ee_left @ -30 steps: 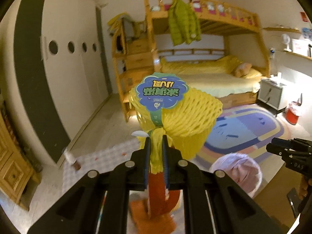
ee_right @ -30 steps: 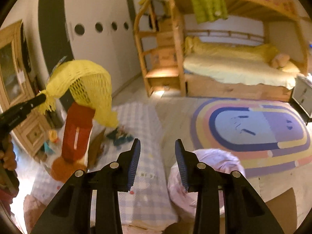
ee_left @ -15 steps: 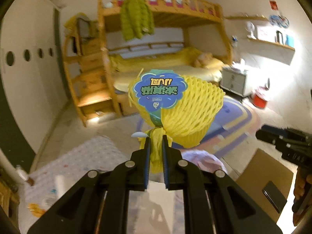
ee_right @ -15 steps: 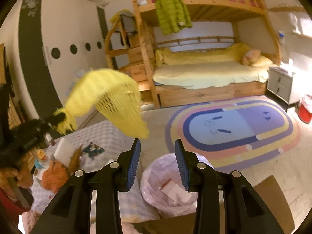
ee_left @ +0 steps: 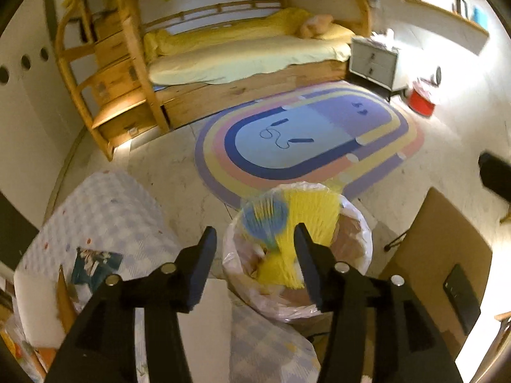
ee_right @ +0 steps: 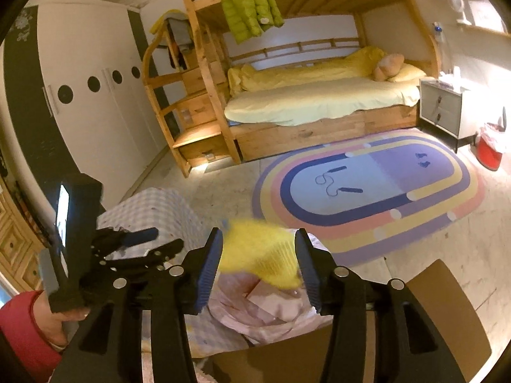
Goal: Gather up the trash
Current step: 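Carry the yellow foam net with the left tool and drop it into the pink bin, then grasp the white foam sheet with the right tool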
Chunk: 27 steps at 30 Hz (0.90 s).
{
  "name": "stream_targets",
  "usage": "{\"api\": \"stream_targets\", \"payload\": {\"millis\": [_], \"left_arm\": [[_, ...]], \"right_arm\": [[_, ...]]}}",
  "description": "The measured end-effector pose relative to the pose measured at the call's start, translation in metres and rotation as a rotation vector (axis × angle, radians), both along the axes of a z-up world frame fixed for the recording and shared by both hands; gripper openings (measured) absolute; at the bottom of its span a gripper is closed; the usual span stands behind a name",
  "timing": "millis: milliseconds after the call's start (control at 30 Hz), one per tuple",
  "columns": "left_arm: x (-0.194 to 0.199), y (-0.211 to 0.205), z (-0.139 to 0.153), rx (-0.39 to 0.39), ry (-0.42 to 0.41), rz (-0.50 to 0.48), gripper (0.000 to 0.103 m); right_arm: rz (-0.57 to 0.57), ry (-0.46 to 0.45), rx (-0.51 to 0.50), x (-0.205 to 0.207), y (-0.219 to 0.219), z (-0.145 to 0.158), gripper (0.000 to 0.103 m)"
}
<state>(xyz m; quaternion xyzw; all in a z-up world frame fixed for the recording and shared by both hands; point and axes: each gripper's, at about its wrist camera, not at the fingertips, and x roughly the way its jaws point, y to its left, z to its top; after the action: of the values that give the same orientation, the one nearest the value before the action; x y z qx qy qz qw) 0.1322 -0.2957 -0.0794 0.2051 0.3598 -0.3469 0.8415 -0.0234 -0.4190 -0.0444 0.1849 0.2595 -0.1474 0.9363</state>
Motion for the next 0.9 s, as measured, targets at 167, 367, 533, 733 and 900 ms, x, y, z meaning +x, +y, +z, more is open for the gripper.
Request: {"api": "stream_targets", "payload": {"millis": [167,367,533,733,900], "left_arm": [[-0.003,0.047,0.031,-0.066,-0.036,0.082,0.065],[-0.016,0.128,0.069,-0.154,-0.066,0.231,0.081],[-0.028,0.199,0.083,-0.176,-0.085,0.379,0.083],[-0.045,0.267,0.076,-0.176,-0.082,0.513,0.083],[-0.059,0.299,0.059,-0.141,-0.066,0.565,0.083]], "right_arm": [[0.045,-0.007,-0.005,0.003,0.017,0.005,0.05],[0.155,0.007,-0.006,0.014,0.063,0.011,0.053],[0.274,0.057,-0.074,0.029,0.116,0.006,0.057],[0.45,0.171,-0.157,0.057,0.186,-0.022,0.06],[0.544,0.237,-0.222,0.07,0.226,-0.043,0.06]]}}
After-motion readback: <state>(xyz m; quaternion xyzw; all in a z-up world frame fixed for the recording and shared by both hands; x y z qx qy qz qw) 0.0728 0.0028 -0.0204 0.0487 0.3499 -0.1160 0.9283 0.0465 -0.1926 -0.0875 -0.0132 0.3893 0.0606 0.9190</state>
